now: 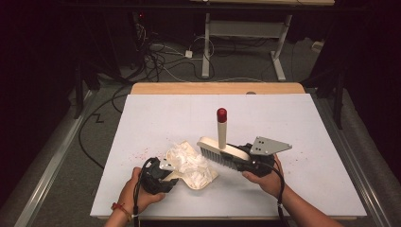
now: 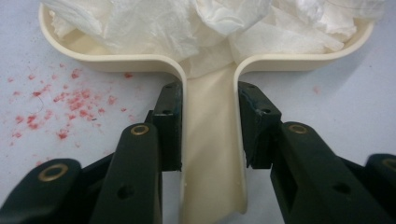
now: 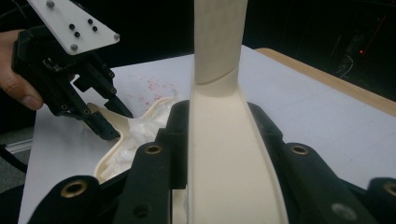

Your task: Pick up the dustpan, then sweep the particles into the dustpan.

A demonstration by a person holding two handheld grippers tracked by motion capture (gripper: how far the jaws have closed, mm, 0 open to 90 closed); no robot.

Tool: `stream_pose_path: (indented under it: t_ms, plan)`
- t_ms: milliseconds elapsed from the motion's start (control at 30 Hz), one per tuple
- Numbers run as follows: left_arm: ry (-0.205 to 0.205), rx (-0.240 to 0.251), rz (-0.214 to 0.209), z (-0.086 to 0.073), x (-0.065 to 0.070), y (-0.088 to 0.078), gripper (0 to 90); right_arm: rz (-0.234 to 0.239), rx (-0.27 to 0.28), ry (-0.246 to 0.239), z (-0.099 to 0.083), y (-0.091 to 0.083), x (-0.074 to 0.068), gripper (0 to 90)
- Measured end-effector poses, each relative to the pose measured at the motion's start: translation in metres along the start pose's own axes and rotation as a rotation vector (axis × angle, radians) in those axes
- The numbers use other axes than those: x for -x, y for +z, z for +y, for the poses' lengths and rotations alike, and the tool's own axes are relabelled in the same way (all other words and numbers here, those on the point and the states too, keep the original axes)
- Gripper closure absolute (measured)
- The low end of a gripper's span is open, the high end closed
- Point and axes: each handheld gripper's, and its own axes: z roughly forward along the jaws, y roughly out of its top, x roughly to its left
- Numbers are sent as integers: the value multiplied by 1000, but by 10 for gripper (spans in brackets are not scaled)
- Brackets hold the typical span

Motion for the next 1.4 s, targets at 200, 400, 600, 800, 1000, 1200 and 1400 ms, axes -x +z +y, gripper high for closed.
stream_pose_path:
  t_ms: [200,400,600,800,1000,1200,1400]
  plan:
    - [-11,4,-2,-1,-1,2,625,-6,-6,16,2,-5,4,679]
    - [-24,12,-1,-3,-2,3,625,-13,-1,33,5,-9,8,679]
    - [-30,10,1,-3,-3,3,625,-18,-10,29,5,-13,10,679]
    - [-38,19,0,-4,-4,3,626,-33,-29,43,6,-18,13,679]
    - [-67,27,-6,-6,-7,4,625,-41,-42,49,8,-22,14,679]
    - [-93,39,6,-8,-9,2,626,-47,-59,50,6,-19,17,679]
    - [-107,34,11,-11,-11,2,625,-48,-62,55,8,-22,19,679]
